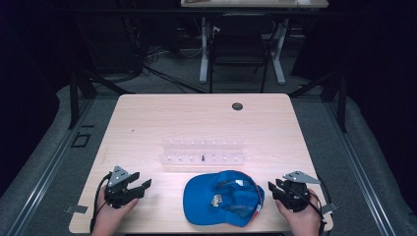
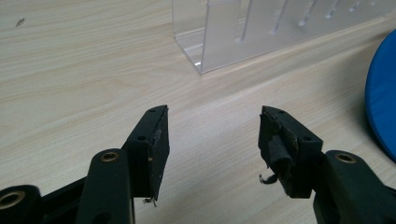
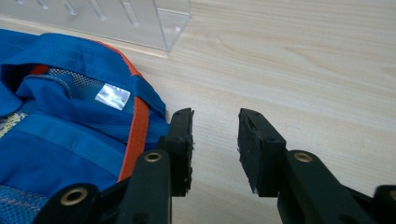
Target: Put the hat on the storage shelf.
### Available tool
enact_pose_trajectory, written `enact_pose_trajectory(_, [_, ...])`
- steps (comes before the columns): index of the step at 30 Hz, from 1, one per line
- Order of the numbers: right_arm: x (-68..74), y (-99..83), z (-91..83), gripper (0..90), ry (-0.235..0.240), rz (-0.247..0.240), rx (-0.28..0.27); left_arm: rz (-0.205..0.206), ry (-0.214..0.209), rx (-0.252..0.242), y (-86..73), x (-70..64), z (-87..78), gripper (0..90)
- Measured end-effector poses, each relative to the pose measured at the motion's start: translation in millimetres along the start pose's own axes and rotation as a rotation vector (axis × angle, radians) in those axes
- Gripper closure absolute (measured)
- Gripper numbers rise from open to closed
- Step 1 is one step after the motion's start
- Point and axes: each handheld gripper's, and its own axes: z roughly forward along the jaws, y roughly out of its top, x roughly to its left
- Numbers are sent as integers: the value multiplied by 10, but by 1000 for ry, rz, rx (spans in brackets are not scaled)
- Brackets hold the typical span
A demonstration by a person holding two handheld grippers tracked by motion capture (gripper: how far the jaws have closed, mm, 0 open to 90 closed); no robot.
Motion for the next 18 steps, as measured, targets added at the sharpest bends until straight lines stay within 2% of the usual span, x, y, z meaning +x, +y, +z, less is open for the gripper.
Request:
enact_pose_trajectory(2, [-36, -8, -1, 680, 24, 29, 18, -18, 6, 1, -8, 19, -15, 453])
enact_pose_trajectory(4, [-48, -8, 0, 688, 34, 41, 20, -11, 2, 10, -11, 27, -21, 457])
enact_pose_trajectory(6, [-63, 1, 5, 696, 74, 72, 37, -7, 0, 26, -24, 20, -8, 480])
enact_pose_trajectory(9, [-62, 13, 17, 717, 92, 88, 49, -3, 1, 32, -23, 14, -3, 491])
enact_pose_trajectory(10, [-67, 31, 35, 727, 118, 110, 77, -8, -5, 42, -18, 4, -3, 491])
enact_pose_trajectory(13, [-76, 36, 61, 727, 131, 119, 84, -8, -9, 41, -17, 1, 0, 496])
enact_pose_trajectory(14, [-72, 36, 92, 727, 142, 132, 116, -3, -8, 44, -18, 4, 1, 496])
enact_pose_trajectory(18, [-40, 33, 135, 726, 145, 130, 148, -14, -8, 51, -18, 15, -3, 498])
